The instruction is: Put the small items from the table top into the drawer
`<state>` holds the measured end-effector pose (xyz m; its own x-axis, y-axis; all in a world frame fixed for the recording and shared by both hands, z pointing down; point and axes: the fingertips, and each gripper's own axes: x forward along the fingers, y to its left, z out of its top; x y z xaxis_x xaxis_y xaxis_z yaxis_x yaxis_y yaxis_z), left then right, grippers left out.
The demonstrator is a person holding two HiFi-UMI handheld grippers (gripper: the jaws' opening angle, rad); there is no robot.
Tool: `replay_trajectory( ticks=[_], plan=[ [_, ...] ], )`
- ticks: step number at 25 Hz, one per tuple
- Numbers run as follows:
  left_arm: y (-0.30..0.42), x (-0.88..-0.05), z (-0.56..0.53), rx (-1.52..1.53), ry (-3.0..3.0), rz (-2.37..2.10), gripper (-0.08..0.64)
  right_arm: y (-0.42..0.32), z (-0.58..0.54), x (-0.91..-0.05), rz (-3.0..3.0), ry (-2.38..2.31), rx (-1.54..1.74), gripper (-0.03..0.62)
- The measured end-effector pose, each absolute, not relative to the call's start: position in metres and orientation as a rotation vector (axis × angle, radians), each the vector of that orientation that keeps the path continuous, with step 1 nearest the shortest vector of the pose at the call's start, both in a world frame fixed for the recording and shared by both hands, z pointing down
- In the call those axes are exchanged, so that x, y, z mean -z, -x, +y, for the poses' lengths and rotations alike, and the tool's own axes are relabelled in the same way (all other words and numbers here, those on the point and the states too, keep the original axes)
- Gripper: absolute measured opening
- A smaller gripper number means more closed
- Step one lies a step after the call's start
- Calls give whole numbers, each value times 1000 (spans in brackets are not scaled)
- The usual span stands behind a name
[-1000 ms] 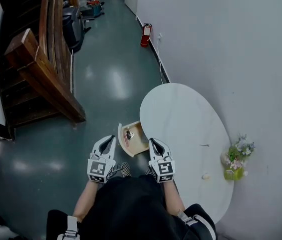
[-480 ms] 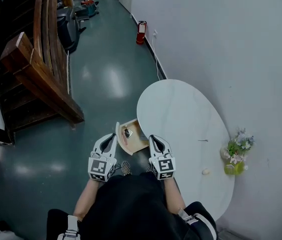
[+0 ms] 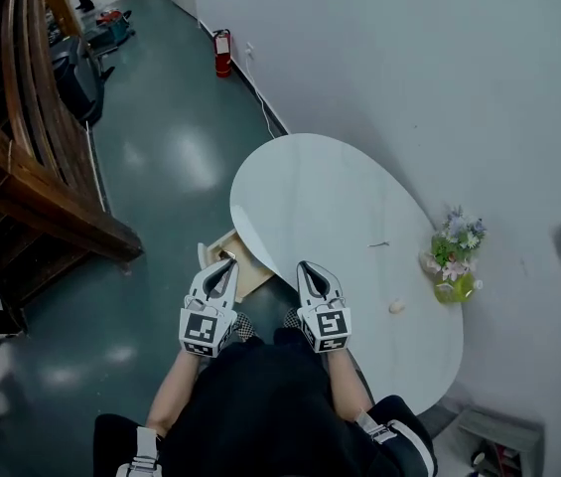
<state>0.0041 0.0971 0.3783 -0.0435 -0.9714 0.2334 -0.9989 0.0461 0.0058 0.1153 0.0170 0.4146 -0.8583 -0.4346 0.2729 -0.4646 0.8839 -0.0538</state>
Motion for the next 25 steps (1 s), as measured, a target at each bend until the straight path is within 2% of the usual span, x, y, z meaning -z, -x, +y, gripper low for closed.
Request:
replay_trajectory(
  ticks=[19, 25],
  plan=[
    [-205, -404, -53, -350, -2487, -1575, 21, -343, -88, -450, -2521, -1324, -305, 32],
    [-259, -416, -85, -379, -2558, -1445, 21, -393, -101, -466, -2457, -1408, -343, 32]
  ],
)
